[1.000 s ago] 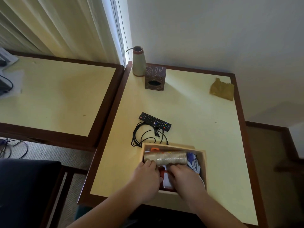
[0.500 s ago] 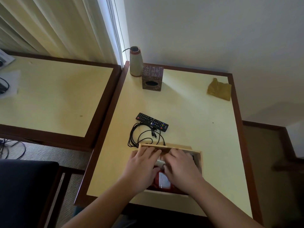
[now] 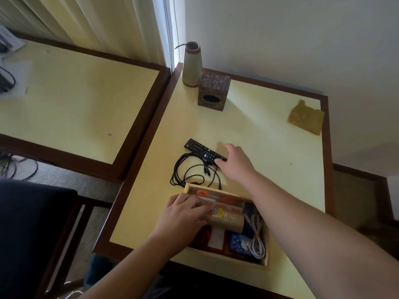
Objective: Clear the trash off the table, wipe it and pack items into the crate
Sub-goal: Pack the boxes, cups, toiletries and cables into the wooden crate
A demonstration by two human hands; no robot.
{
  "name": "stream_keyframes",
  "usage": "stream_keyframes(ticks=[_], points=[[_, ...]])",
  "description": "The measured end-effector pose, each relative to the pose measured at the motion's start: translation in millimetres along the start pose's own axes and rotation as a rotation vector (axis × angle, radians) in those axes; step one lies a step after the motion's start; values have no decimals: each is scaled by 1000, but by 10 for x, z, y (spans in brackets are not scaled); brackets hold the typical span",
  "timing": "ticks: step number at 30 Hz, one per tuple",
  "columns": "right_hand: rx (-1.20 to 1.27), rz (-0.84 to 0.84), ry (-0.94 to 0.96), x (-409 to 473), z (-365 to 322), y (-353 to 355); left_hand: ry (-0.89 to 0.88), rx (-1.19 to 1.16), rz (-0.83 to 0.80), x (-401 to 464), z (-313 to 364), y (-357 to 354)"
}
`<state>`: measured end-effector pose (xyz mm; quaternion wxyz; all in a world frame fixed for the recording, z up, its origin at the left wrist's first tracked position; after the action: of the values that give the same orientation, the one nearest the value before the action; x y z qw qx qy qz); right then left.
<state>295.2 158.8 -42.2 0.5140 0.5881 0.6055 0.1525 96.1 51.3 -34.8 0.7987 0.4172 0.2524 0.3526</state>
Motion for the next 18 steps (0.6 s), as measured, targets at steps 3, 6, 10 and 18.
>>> stream_keyframes(ticks=[3,6,10,18], points=[[-50,-89,-72,235,-1,-183,42,-29,11,-18,-48,-10],[-78,-135,-114,354,89,-312,38,-49,21,-32,-64,-15],[-53,-115,-139,360,306,-320,36,-68,-9,-26,-87,-35],[194,-112,-185,263,416,-238,16,-85,-20,-32,-82,-38]])
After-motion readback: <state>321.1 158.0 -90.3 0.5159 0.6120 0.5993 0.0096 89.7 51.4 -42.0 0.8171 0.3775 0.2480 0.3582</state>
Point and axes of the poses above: each hand's wrist, its own x-axis towards the middle knuckle, its own y-axis out of the back of the hand, z = x × y, the point moved 7 cm from there along x, towards the middle knuckle, and after that the axes turned 4 degrees about -x, right-handed, at the moved point
